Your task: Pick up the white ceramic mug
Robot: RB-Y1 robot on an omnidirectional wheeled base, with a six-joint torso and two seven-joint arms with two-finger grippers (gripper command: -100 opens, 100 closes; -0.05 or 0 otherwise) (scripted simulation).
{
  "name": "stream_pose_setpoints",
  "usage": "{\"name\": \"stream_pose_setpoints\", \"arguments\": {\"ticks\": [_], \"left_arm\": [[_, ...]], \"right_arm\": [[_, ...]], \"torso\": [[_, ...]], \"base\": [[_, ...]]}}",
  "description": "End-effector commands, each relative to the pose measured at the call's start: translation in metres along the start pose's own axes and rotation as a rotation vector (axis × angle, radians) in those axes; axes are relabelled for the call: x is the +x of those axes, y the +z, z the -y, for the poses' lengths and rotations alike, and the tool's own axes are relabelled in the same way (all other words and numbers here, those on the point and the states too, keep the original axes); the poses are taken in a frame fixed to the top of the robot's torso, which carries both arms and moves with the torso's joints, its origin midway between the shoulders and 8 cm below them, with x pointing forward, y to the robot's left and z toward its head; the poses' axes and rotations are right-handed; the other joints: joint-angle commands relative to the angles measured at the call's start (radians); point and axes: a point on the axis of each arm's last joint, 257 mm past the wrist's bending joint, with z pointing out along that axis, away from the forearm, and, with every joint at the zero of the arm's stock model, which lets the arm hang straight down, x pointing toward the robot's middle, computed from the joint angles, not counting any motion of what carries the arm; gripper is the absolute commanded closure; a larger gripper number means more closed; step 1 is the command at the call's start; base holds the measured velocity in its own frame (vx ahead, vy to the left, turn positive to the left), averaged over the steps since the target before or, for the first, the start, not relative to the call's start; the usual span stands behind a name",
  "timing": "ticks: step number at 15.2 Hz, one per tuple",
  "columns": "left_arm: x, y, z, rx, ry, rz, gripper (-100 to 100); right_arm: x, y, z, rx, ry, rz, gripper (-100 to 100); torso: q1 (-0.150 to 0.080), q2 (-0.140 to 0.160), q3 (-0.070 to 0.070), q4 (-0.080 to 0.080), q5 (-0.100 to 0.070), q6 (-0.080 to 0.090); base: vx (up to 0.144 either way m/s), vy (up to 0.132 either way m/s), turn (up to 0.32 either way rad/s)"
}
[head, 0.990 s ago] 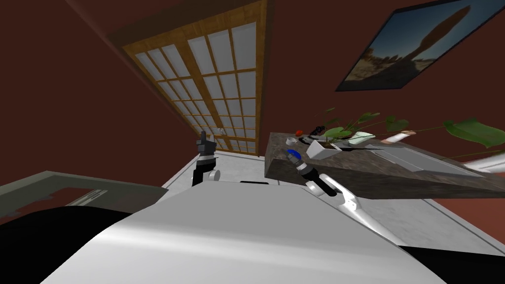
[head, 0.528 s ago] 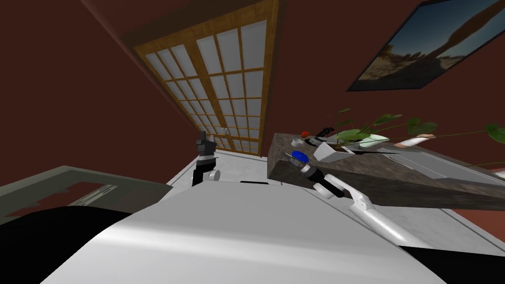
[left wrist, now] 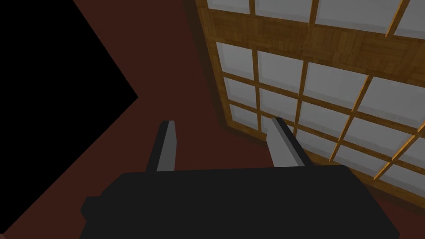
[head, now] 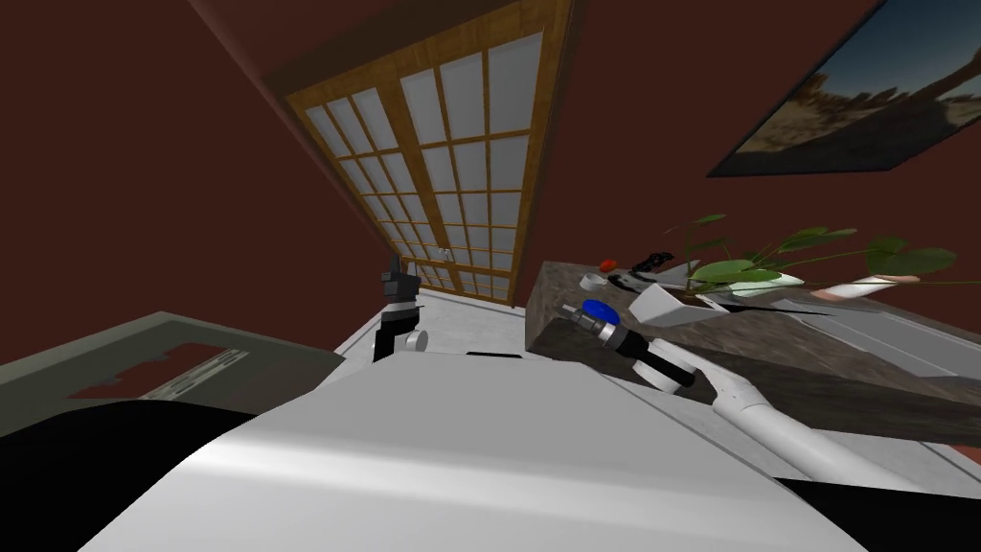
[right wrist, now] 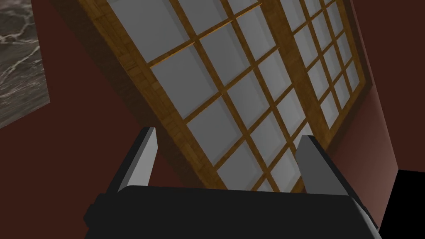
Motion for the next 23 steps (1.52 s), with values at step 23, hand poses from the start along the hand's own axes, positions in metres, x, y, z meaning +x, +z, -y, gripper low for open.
{"name": "stream_pose_setpoints", "arguments": {"ticks": [23], "left_arm": [[0.0, 0.0, 0.0, 0.0, 0.0, 0.0, 0]], "right_arm": [[0.008, -0.19, 0.156, 0.372, -0.346, -0.586, -100]], "torso": [[-0.005, -0.003, -0.001, -0.001, -0.001, 0.0]], "base": [[0.071, 0.041, 0.09]]}}
